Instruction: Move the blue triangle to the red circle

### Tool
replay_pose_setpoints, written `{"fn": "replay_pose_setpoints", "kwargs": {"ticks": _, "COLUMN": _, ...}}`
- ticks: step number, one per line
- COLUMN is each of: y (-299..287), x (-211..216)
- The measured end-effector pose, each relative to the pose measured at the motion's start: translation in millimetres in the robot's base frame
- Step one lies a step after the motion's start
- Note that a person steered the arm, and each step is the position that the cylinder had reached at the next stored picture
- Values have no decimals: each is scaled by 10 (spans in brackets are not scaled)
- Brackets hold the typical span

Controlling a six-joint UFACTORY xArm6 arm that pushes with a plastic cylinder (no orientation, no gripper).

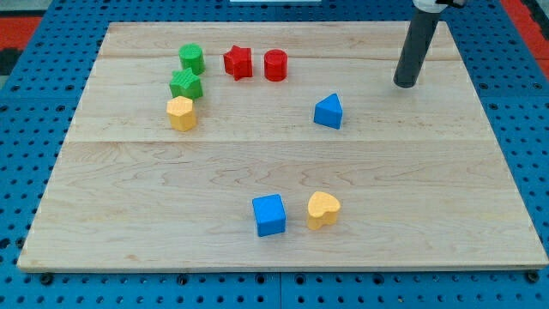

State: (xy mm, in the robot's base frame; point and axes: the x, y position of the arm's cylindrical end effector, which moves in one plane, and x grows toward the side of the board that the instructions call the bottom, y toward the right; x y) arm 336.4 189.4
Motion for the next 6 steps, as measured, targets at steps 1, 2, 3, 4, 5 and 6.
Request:
{"fn": "replay_pose_setpoints", "kwargs": {"ticks": 1, "y": -57, "x": 93}}
{"fn": "replay_pose_setpoints", "kwargs": {"ticks": 2, "y": -222, "x": 397}}
{"fn": "replay_pose_setpoints", "kwargs": {"ticks": 3, "y": -508, "x": 738}}
{"fn": "replay_pose_setpoints", "kwargs": {"ticks": 4, "y": -896, "x": 689}}
{"fn": "replay_pose_setpoints", "kwargs": {"ticks": 5, "y": -1413, "x": 466}}
{"fn": "replay_pose_setpoints", "kwargs": {"ticks": 6, "y": -1642, "x": 414}}
